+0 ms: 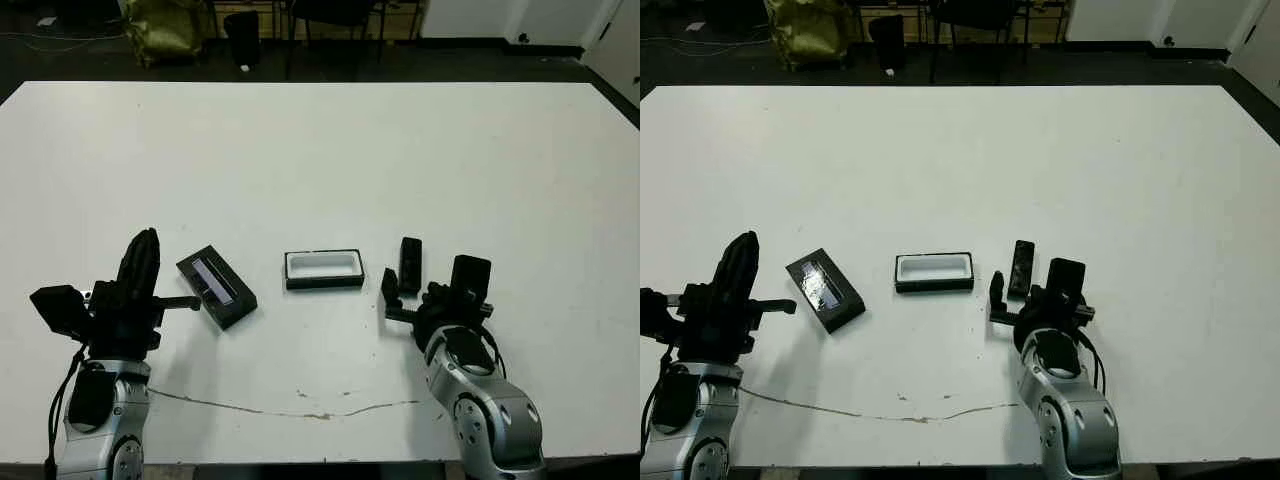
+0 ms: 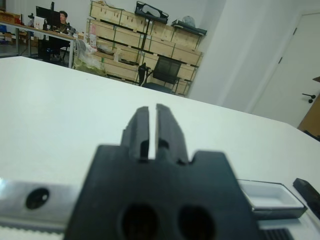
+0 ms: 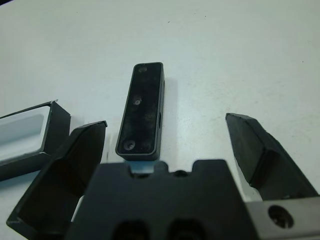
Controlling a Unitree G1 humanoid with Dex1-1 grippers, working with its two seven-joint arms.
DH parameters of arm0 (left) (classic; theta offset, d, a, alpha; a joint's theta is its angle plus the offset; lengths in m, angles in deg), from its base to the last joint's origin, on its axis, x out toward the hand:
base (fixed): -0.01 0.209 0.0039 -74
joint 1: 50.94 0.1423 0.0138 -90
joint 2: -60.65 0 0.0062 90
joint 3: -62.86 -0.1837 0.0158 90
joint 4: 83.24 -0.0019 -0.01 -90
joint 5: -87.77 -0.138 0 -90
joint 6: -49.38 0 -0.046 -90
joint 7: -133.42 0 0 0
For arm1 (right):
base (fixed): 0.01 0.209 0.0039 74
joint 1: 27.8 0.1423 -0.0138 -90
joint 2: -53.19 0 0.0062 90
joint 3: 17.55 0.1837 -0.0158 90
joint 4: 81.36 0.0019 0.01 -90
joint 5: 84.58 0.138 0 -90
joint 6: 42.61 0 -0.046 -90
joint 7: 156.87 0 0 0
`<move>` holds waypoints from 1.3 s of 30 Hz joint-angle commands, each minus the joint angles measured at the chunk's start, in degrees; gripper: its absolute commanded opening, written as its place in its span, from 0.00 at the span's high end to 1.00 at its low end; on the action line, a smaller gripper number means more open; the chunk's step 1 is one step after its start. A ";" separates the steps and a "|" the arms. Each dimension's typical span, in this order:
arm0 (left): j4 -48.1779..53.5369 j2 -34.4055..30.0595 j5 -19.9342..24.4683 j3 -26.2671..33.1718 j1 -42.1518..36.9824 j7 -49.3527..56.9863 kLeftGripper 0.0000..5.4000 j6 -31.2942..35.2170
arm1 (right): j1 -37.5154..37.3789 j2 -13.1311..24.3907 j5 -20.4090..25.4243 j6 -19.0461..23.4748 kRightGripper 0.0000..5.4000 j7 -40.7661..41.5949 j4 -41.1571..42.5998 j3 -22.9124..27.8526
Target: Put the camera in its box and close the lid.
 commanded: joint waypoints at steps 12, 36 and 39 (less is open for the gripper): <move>1.33 -0.47 -0.34 -0.21 0.87 0.56 1.00 1.61 | -1.13 -2.49 -0.21 3.52 0.57 0.98 -3.09 1.80; 1.93 -0.32 -0.18 0.06 1.55 0.46 1.00 1.68 | -4.62 2.65 -0.80 -10.18 0.93 10.18 -3.24 3.67; 2.42 -0.22 0.53 0.14 1.87 0.66 1.00 2.45 | -4.54 5.59 -0.04 -15.27 0.93 14.30 -2.09 5.94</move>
